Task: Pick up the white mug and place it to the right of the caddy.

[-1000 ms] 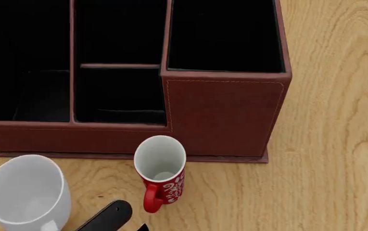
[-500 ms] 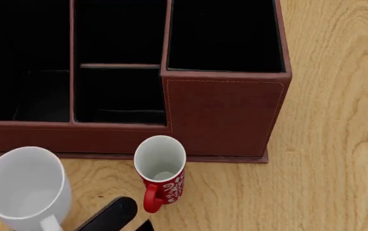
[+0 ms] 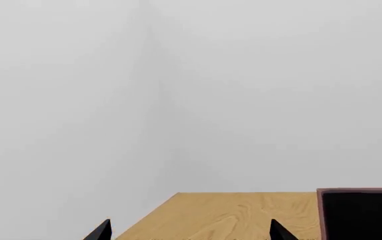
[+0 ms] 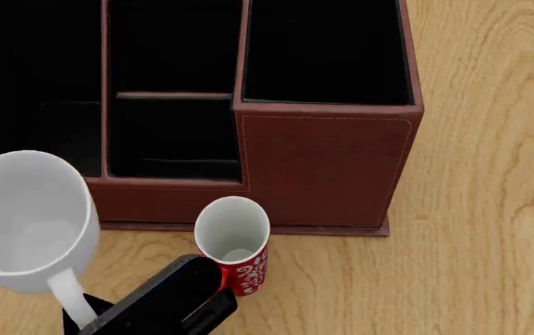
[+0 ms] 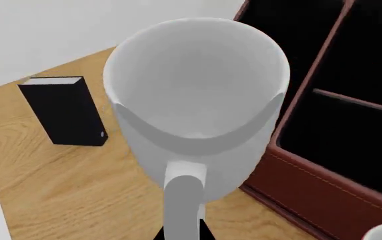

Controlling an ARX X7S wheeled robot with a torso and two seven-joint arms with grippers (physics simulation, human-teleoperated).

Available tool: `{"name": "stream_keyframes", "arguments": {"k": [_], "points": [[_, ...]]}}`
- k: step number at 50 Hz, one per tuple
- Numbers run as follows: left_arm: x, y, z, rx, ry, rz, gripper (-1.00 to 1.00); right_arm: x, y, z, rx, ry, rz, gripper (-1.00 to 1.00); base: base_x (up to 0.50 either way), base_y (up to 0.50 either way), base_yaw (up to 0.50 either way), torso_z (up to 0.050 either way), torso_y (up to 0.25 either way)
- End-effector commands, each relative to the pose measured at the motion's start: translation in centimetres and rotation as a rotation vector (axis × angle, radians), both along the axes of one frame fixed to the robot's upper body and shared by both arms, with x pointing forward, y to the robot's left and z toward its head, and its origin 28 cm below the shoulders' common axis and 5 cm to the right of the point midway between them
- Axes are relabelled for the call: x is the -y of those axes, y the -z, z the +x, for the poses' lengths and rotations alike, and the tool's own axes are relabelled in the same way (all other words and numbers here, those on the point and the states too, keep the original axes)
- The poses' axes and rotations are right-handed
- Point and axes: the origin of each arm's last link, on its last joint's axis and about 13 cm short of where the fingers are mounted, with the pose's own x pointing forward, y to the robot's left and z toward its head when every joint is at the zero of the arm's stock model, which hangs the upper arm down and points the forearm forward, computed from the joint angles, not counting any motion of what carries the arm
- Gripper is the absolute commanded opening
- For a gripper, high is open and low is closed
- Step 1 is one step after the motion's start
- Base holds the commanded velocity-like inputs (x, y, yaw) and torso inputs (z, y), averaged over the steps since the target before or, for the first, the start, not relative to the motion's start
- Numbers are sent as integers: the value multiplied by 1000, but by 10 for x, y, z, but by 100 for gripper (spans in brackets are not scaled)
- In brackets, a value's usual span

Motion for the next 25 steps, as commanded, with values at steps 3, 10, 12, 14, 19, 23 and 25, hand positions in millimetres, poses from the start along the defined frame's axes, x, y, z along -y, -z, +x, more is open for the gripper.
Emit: {"name": "stream_keyframes", "arguments": {"k": [3, 10, 12, 14, 19, 23, 25], "points": [[1, 1, 2, -4, 6, 4, 100, 9, -28, -6, 97, 21, 55, -100, 0, 0, 0, 0, 0], [2, 1, 3, -2, 9, 0, 100, 17, -39, -3, 120, 70, 84, -100, 0, 0, 0, 0, 0], [2, 0, 3, 0, 12, -1, 100, 18, -41, -2, 124, 80, 87, -100, 0, 0, 0, 0, 0], [2, 1, 4, 0, 13, -1, 100, 20, -43, 1, 131, 99, 90, -100, 0, 0, 0, 0, 0], [2, 0, 4, 0, 14, 1, 100, 23, -48, 5, 139, 133, 97, -100, 0, 0, 0, 0, 2], [2, 1, 4, 0, 14, -3, 100, 27, -52, 6, 145, 155, 105, -100, 0, 0, 0, 0, 0], [2, 2, 4, -2, 14, -2, 100, 29, -54, 6, 150, 166, 111, -100, 0, 0, 0, 0, 0]]}}
